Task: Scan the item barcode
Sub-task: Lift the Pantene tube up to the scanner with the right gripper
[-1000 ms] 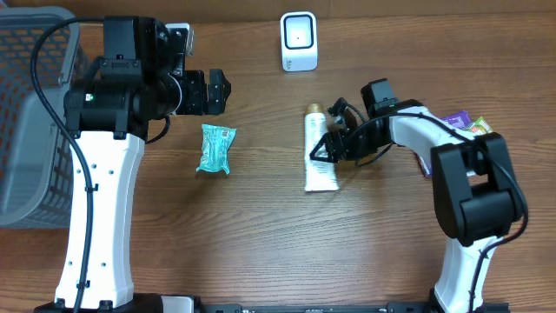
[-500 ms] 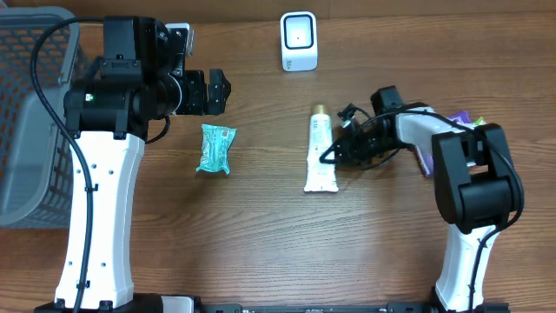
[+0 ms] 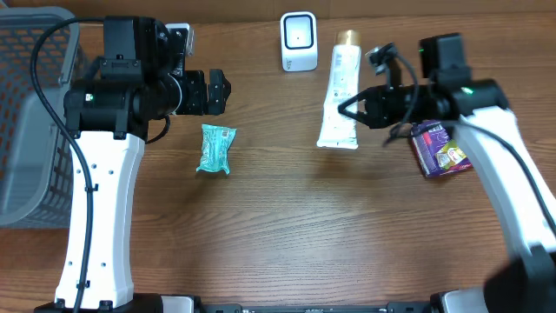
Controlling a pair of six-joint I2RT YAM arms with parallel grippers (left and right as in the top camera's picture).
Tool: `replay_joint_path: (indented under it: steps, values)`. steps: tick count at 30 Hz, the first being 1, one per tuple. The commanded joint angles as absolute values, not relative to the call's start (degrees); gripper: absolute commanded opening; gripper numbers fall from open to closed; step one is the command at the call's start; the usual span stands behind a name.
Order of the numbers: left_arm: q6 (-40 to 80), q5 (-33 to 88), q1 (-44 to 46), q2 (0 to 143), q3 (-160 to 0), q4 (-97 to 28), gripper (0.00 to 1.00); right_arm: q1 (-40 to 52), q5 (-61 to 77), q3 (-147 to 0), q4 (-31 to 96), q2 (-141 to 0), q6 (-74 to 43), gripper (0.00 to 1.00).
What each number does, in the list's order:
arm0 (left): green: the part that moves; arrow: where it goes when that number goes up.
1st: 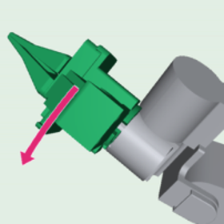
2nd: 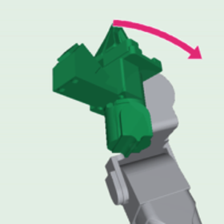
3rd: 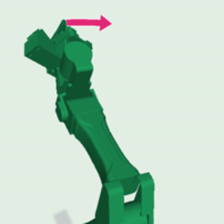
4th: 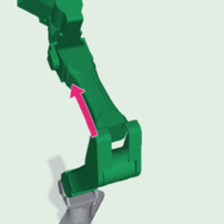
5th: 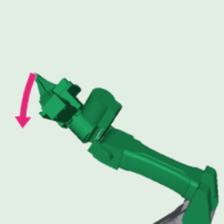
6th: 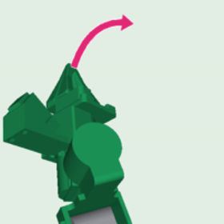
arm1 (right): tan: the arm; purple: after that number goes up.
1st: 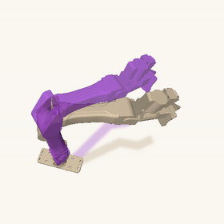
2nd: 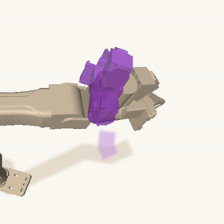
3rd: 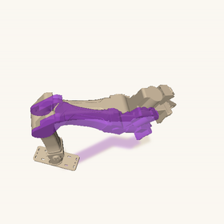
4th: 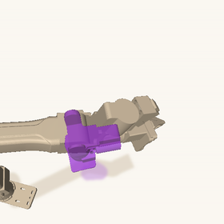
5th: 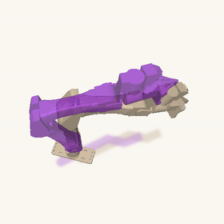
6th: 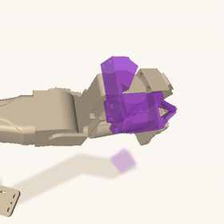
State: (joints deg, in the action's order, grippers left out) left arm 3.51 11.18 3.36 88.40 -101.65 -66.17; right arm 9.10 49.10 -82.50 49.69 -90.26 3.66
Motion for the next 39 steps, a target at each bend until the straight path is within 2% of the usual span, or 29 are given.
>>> replay_joint_path:
  steps: [1,8,12,19,24,27,33,39]
  values:
    - [4.3,11.5,3.4,88.8,-102.3,-66.1,1.0,9.4,51.1,-83.8,50.5,-84.8,4.3,0.04]
    - [4.3,11.5,3.4,88.8,-102.3,-66.1,1.0,10.0,51.0,-83.9,51.3,-81.2,3.4,0.04]
    - [4.3,11.5,3.4,88.8,-102.3,-66.1,1.0,15.8,32.5,-88.8,52.6,-81.5,-3.1,0.03]
    - [4.3,11.5,3.4,88.8,-102.3,-66.1,1.0,28.7,-10.3,-106.1,55.7,-91.3,-1.7,0.03]
    - [4.3,11.5,3.4,88.8,-102.3,-66.1,1.0,32.2,-31.2,-109.0,44.5,-104.1,7.2,0.04]
    - [4.3,11.5,3.4,88.8,-102.3,-66.1,1.0,32.4,-44.2,-109.0,29.9,-115.6,18.1,0.04]
    - [4.3,11.5,3.4,88.8,-102.3,-66.1,1.0,32.1,-51.4,-109.0,13.0,-127.2,40.1,0.04]
    - [4.3,11.5,3.4,88.8,-102.3,-66.1,1.0,32.0,-51.4,-109.0,3.3,-133.1,47.0,0.04]
